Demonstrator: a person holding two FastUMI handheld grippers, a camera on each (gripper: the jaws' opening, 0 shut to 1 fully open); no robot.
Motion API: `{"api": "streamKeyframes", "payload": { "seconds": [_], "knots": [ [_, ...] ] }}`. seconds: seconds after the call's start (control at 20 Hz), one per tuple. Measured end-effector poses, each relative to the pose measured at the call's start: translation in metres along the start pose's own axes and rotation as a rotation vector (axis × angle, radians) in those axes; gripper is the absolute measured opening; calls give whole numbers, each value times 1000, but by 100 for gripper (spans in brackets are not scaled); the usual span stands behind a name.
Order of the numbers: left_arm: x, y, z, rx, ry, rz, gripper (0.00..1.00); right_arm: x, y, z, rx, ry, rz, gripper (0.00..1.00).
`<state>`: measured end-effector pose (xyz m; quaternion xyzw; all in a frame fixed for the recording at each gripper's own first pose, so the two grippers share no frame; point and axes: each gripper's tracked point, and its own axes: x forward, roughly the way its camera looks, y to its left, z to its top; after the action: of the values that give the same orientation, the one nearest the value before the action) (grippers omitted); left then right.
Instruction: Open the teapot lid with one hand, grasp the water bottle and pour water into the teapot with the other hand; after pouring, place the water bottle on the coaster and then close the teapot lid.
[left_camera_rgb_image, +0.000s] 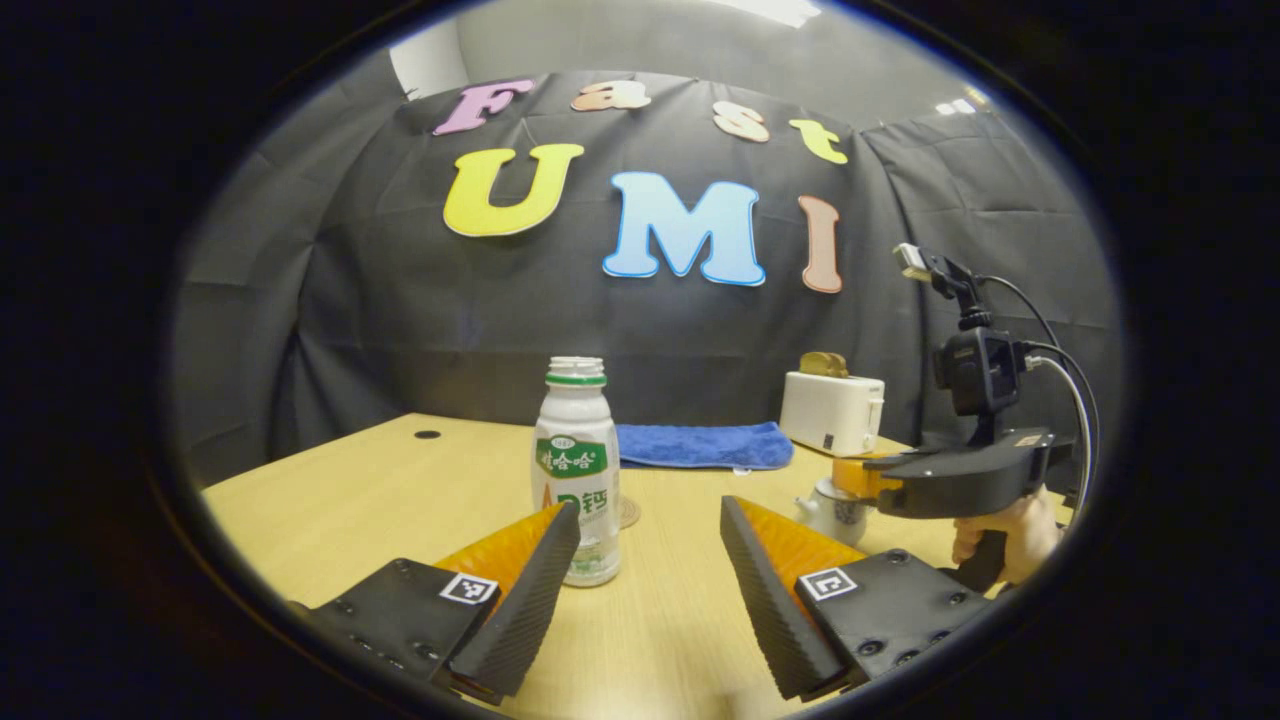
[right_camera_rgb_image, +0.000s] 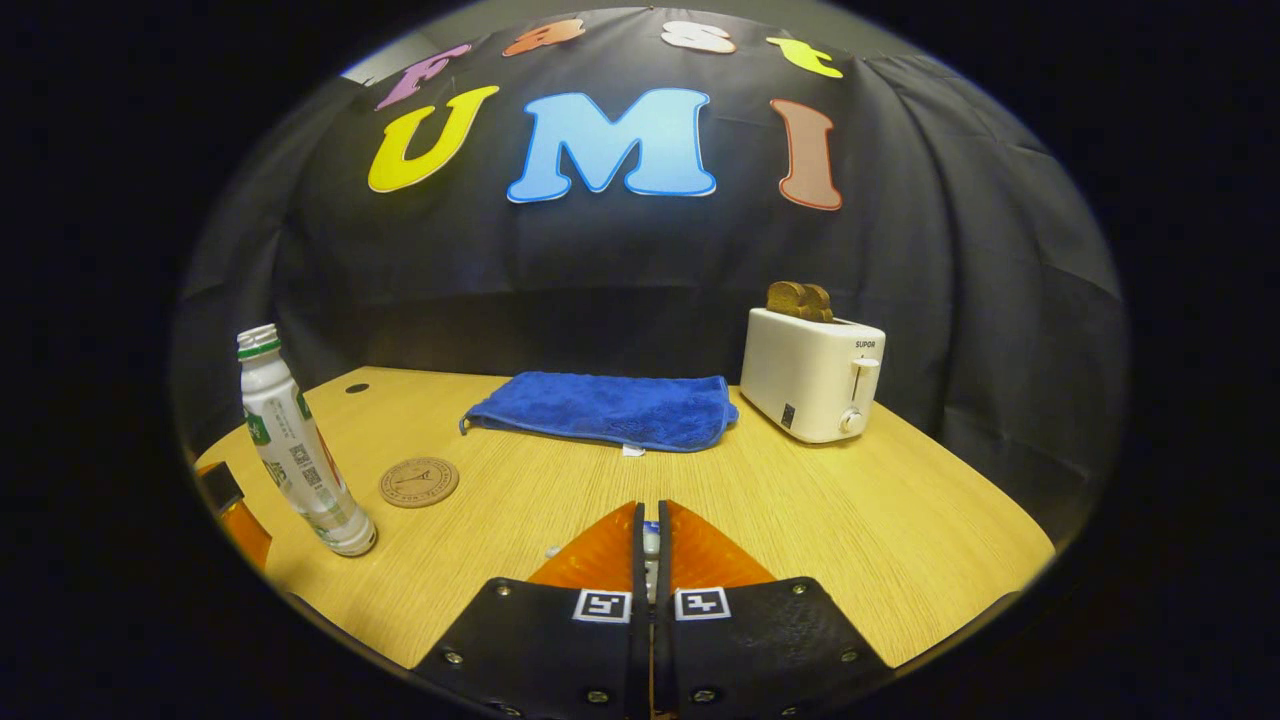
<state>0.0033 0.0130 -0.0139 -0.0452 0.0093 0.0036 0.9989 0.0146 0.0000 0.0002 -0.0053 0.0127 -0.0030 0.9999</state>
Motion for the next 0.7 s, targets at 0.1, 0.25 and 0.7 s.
{"api": "streamKeyframes", "payload": {
  "seconds": [0.1, 0.25, 0.7],
  "knots": [
    [-2, 3, 1, -6, -1, 4, 88, -3, 0, 6, 11, -13, 4, 2],
    [-1, 5, -1, -14, 3, 8, 88, -9, -4, 20, 33, -40, 10, 2],
    [1, 6, -7, -12, 21, 21, 100, -26, -59, 66, 78, -166, -68, 1]
  ]
}}
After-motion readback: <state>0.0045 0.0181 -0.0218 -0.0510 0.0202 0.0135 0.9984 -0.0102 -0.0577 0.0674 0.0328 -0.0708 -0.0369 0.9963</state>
